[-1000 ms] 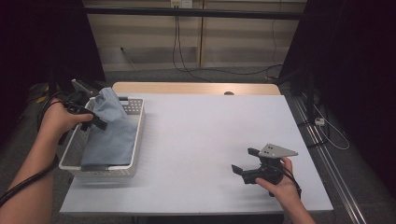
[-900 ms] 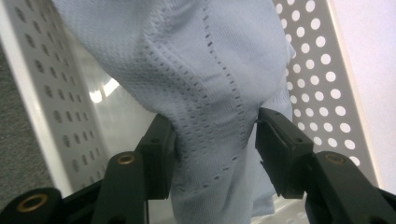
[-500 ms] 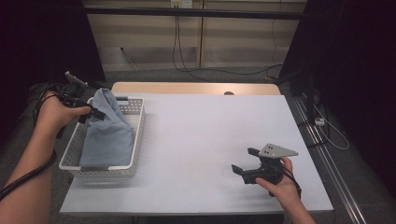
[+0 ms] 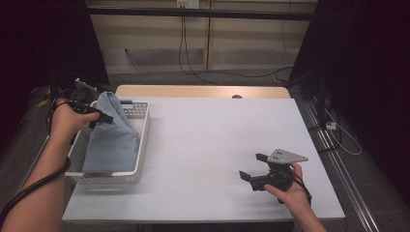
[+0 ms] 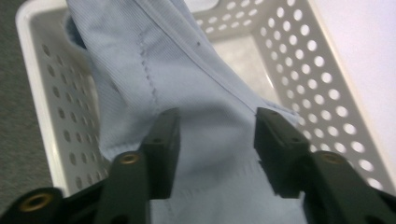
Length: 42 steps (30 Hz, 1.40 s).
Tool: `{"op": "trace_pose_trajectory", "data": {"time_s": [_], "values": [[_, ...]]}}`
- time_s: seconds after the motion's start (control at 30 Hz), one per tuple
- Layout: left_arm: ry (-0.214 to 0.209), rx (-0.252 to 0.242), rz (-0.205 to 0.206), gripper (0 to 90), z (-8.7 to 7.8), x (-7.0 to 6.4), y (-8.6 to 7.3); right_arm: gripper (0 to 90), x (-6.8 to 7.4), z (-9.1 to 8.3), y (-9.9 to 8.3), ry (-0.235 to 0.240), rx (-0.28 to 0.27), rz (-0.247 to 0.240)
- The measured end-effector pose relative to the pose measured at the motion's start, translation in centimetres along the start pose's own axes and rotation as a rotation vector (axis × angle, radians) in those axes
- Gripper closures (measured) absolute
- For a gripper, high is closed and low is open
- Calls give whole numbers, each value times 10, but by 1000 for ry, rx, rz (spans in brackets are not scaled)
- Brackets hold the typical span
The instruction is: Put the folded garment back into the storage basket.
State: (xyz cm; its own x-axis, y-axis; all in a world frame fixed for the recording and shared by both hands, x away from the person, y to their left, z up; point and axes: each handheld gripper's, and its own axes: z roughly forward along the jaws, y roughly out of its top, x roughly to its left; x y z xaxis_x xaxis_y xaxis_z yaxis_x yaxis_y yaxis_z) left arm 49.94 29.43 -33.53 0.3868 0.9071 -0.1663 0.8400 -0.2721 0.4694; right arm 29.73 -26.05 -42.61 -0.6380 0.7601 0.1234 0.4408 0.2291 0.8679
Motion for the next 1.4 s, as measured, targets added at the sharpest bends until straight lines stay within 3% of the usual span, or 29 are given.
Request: {"op": "trace_pose_trajectory", "data": {"time_s": [0.17,0.23,0.33,0.6,0.83,1.4], "values": [[17,-18,2,623,6,-2,1,70,0,0,0,1,0,2],[21,-19,9,702,8,-2,1,71,0,0,0,2,-1,1],[27,-37,11,735,10,-4,1,71,0,0,0,2,-1,0],[69,-71,4,766,26,-5,0,70,0,0,0,2,-1,-5],[60,-72,3,777,42,-7,-5,70,0,0,1,4,-3,-8],[43,-79,0,782,62,-5,-15,70,0,-1,1,2,-4,-9]]}}
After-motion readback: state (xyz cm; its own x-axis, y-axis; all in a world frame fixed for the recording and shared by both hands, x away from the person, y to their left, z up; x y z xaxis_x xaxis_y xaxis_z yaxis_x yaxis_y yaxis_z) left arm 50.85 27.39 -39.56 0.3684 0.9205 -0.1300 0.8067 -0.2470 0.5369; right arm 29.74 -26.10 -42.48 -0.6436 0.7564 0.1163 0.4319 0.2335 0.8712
